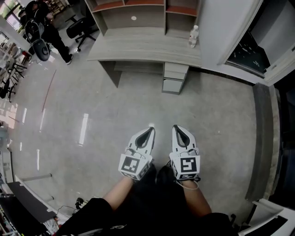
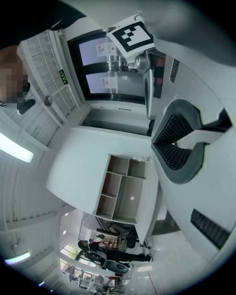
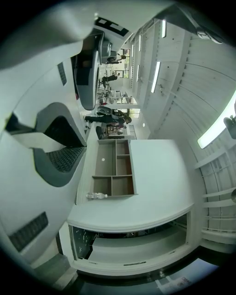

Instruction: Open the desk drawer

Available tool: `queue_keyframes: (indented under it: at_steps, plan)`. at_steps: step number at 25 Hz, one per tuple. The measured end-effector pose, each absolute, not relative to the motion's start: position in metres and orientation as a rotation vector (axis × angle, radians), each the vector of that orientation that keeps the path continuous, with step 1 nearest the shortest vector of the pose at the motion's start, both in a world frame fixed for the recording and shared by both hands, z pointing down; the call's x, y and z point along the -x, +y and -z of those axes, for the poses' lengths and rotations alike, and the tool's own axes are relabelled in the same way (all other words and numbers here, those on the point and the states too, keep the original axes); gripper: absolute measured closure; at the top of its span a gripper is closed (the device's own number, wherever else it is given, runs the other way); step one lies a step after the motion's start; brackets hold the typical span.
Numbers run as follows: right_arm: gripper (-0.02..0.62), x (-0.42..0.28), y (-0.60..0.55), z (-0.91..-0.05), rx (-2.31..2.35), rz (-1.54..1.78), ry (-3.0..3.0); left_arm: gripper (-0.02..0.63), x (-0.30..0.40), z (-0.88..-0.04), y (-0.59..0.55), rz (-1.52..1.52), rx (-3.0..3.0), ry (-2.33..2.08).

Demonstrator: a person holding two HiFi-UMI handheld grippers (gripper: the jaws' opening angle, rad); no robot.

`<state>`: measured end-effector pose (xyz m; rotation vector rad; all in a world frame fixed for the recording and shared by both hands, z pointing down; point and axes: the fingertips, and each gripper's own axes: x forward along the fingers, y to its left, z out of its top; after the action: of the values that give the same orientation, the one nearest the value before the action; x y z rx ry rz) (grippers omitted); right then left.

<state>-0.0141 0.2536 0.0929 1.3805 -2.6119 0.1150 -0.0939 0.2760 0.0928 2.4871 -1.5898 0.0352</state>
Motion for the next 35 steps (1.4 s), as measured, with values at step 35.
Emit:
queue_keyframes:
  at_steps: [35]
  plan:
    - [0.591, 0.002, 0.126, -0.09, -1.519, -0.11, -2.497, 0.601, 0.089, -0.1, 0.132, -0.044, -2.59, -1.445]
